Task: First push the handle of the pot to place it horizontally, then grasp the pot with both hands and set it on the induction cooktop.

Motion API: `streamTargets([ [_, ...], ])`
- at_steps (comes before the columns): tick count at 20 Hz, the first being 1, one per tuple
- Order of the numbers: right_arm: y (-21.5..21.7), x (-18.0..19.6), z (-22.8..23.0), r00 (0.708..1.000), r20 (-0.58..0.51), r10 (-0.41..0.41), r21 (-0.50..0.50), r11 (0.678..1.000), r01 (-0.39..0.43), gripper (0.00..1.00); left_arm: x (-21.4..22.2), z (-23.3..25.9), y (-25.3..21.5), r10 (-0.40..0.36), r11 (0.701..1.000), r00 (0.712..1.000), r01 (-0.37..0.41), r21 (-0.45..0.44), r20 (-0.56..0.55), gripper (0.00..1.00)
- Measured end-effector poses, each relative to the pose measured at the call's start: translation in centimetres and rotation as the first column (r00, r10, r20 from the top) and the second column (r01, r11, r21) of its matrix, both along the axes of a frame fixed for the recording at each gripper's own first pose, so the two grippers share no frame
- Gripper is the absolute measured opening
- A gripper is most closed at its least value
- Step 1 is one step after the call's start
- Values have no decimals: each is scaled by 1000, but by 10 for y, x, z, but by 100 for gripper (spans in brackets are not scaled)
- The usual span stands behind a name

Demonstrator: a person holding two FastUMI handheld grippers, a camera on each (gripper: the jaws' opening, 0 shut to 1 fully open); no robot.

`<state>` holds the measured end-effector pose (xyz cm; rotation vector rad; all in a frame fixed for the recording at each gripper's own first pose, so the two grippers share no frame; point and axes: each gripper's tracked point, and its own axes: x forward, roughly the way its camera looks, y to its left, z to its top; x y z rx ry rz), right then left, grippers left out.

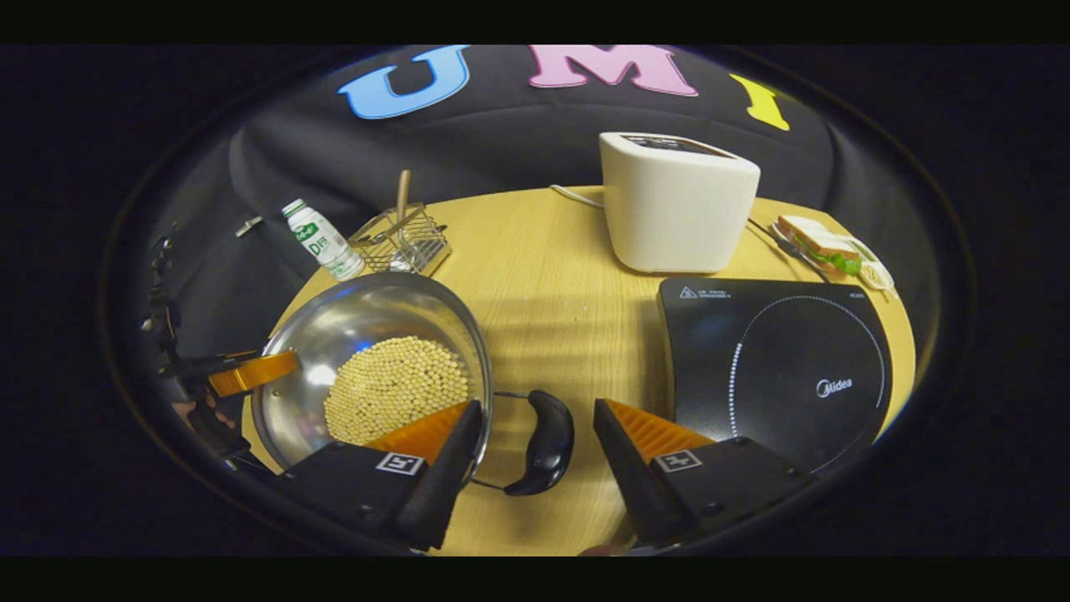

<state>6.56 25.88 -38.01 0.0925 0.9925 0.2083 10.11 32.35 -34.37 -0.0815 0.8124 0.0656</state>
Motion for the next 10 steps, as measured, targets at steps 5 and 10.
streamTargets([
  [5,-1,6,-4,1000,9,4,-43,999,-4,60,-1,-1,0,-18,1000,1000,18,-11,3,68],
  [10,-4,3,0,1000,-4,15,-69,998,-15,50,-4,0,-4,-25,1000,1000,25,12,-14,60],
])
